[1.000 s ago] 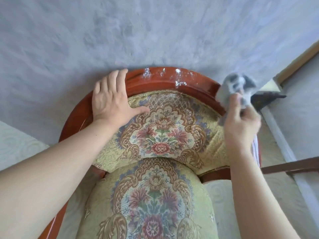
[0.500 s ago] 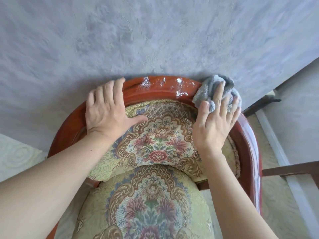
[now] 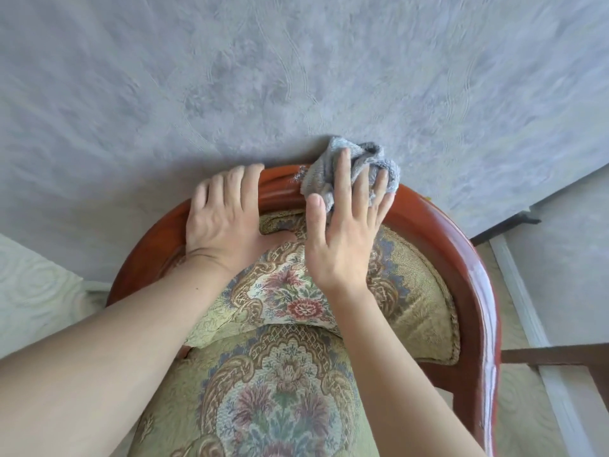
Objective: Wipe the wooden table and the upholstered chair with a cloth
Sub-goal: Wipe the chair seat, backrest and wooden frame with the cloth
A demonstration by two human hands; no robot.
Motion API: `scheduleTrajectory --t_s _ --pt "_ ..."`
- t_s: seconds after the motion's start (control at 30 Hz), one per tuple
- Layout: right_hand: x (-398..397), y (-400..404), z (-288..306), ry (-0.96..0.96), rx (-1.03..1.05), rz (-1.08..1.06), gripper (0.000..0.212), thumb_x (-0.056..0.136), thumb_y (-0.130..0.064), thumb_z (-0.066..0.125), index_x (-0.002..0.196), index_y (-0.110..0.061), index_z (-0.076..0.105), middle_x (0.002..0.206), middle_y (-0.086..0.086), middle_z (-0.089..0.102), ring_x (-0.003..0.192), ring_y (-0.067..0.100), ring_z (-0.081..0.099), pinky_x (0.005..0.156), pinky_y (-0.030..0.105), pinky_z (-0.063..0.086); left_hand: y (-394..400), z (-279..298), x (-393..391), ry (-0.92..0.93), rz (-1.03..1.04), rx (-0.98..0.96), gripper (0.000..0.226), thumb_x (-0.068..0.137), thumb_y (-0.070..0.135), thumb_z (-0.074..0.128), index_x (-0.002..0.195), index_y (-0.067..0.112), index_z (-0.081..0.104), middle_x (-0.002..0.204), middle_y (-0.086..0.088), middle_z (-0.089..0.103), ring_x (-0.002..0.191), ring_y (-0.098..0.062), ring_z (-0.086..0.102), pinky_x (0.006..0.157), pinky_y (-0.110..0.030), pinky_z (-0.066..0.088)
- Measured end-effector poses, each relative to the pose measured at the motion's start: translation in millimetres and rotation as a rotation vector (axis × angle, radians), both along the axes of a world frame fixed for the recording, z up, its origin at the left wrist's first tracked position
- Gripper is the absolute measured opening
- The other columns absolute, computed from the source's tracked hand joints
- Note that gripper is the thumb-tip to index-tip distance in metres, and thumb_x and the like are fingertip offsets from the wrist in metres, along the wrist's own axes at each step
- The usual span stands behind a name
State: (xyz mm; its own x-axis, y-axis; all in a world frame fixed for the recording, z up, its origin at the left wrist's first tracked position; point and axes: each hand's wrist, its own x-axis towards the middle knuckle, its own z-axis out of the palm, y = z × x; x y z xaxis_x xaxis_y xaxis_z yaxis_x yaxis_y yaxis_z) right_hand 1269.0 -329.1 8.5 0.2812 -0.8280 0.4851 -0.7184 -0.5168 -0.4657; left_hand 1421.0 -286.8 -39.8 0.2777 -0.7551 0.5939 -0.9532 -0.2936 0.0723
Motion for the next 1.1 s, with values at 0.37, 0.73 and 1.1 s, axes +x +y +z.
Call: scheduleTrajectory --t_s 0.37,0.73,1.1 --pt "41 -3 -7 -0.005 -0.098 -0.253 0.040 0.099 -0.041 0.055 0.136 -0.026 0.057 0.140 0.019 0.048 0.143 0.044 0.029 0.119 0.060 0.014 -2 -4 -2 -0.022 -0.006 -0.138 0.081 0.092 0.072 0.032 0.135 0.007 0.053 0.120 -0.012 0.060 0.103 -0.033 0.054 0.090 -0.044 0.040" --pt "-34 -39 -5 0.031 -0.131 -0.317 0.043 0.101 -0.045 0.045 0.133 -0.016 0.053 0.135 0.018 0.050 0.133 0.038 0.041 0.121 0.049 0.015 1 1 1 0.020 -0.003 -0.008 0.118 0.058 0.091 0.060 0.141 0.008 0.046 0.130 -0.013 0.058 0.113 -0.035 0.055 0.101 -0.044 0.033" --pt "-19 -29 13 -0.329 -0.268 -0.111 0.033 0.104 -0.030 0.045 0.120 -0.003 0.054 0.120 0.015 0.060 0.112 0.035 0.055 0.100 0.054 0.041 -1 -4 1 -0.015 0.008 -0.032 0.112 0.067 0.096 0.049 0.138 0.009 0.048 0.125 -0.011 0.059 0.109 -0.033 0.055 0.097 -0.043 0.035"
